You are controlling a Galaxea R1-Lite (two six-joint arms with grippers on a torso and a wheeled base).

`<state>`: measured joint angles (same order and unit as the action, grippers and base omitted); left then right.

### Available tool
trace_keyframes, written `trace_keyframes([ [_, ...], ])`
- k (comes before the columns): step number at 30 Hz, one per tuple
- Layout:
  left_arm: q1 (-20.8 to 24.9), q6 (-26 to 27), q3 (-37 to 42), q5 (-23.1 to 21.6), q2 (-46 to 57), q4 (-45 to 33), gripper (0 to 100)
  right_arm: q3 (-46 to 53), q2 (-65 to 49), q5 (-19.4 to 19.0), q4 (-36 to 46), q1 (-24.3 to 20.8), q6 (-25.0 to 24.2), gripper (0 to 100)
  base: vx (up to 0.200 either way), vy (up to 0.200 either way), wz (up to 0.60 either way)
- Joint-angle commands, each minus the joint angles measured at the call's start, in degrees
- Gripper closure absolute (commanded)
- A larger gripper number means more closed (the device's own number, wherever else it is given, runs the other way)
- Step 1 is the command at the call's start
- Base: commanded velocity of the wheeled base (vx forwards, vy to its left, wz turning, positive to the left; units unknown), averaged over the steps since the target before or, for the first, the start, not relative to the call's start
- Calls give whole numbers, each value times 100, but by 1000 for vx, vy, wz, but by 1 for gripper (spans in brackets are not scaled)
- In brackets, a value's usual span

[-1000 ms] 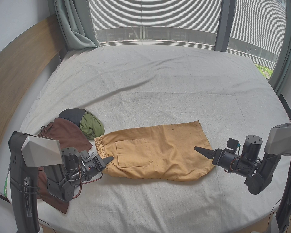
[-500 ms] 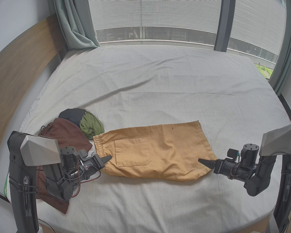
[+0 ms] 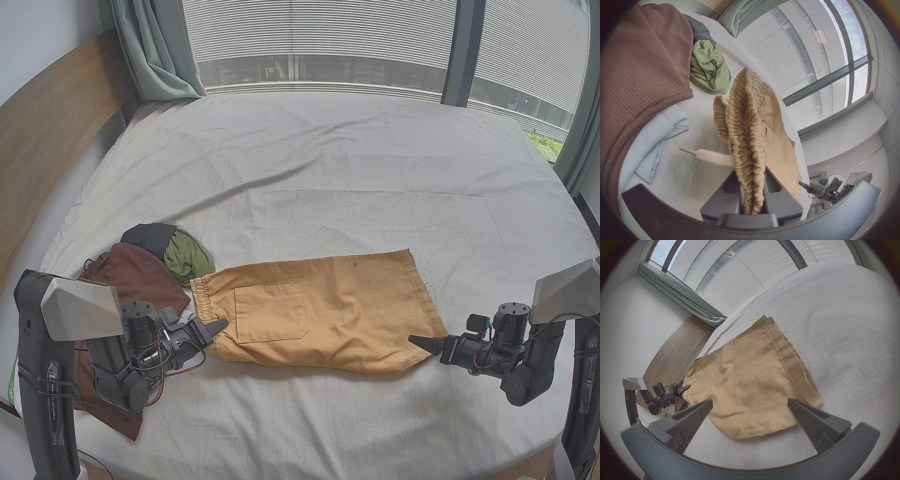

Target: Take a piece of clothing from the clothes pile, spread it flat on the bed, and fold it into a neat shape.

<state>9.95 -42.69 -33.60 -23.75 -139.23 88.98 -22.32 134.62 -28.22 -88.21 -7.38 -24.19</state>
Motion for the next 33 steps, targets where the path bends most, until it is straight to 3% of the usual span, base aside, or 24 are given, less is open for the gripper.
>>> trace_keyframes([
  [1,-2,59,37,-16,10,32,100,-9,-129,-34,-3,-71,2,0,0,0,0],
  [7,-19,437,125,-60,80,23,100,-18,-270,-34,-3,-150,2,0,0,0,0],
  [17,-248,648,494,-675,581,14,100,79,-560,-26,-3,-414,-7,0,0,0,0],
  [29,-397,674,574,-666,695,14,100,96,-621,-26,-3,-423,-7,0,0,0,0],
  [33,-476,1079,653,-684,739,14,100,105,-630,-26,-3,-458,-7,0,0,0,0],
])
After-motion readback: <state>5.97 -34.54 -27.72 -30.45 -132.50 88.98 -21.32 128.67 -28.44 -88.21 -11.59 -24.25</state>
